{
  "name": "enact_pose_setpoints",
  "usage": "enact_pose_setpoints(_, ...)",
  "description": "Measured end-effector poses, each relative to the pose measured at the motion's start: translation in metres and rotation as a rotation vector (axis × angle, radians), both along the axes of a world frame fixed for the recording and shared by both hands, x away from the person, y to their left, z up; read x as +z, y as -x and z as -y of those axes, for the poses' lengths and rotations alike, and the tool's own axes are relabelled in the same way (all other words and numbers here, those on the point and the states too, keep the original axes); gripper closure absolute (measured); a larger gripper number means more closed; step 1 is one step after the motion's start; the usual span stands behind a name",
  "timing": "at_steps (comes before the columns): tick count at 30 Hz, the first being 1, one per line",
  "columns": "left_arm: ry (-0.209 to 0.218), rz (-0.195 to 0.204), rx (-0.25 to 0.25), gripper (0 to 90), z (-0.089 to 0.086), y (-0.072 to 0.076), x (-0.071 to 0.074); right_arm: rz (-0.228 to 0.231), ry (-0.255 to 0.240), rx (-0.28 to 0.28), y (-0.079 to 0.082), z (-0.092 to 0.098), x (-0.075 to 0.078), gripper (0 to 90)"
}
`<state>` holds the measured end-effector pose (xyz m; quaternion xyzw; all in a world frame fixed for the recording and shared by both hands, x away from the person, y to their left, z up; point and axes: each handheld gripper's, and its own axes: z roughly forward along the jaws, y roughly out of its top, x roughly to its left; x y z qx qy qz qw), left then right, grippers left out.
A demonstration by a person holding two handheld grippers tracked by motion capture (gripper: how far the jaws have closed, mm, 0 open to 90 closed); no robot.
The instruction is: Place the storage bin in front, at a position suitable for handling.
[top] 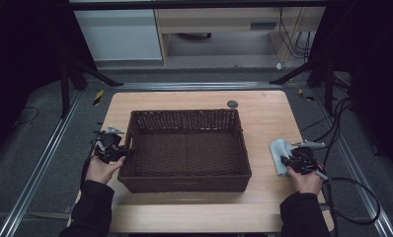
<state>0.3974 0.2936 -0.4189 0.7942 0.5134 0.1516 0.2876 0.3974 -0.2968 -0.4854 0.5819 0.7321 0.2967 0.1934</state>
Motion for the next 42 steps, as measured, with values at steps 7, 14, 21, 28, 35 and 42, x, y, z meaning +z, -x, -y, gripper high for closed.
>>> enact_pose_setpoints(7, 0.008, -0.007, 0.000, 67.5, -0.001, -0.001, 0.000, -0.006, -0.013, 0.025, -0.002, 0.002, 0.005, 82.9)
enact_pose_setpoints(14, -0.007, -0.014, 0.000, 68.7, 0.001, -0.002, 0.001, 0.018, -0.009, 0.057, -0.004, -0.006, 0.012, 82.6)
enact_pose_setpoints(21, -0.001, -0.015, -0.003, 69.0, 0.001, -0.002, 0.001, 0.045, -0.011, 0.074, -0.005, -0.013, 0.020, 82.5)
enact_pose_setpoints(28, 0.020, -0.017, -0.016, 68.8, 0.000, -0.004, 0.000, 0.079, 0.007, 0.098, -0.010, -0.025, 0.032, 82.5)
enact_pose_setpoints(35, 0.036, -0.022, -0.030, 68.9, -0.004, -0.009, -0.001, 0.114, -0.018, 0.111, -0.018, -0.035, 0.041, 82.4)
enact_pose_setpoints(42, 0.000, -0.016, -0.040, 69.4, -0.001, -0.010, 0.001, 0.122, -0.018, 0.136, -0.027, -0.048, 0.045, 82.4)
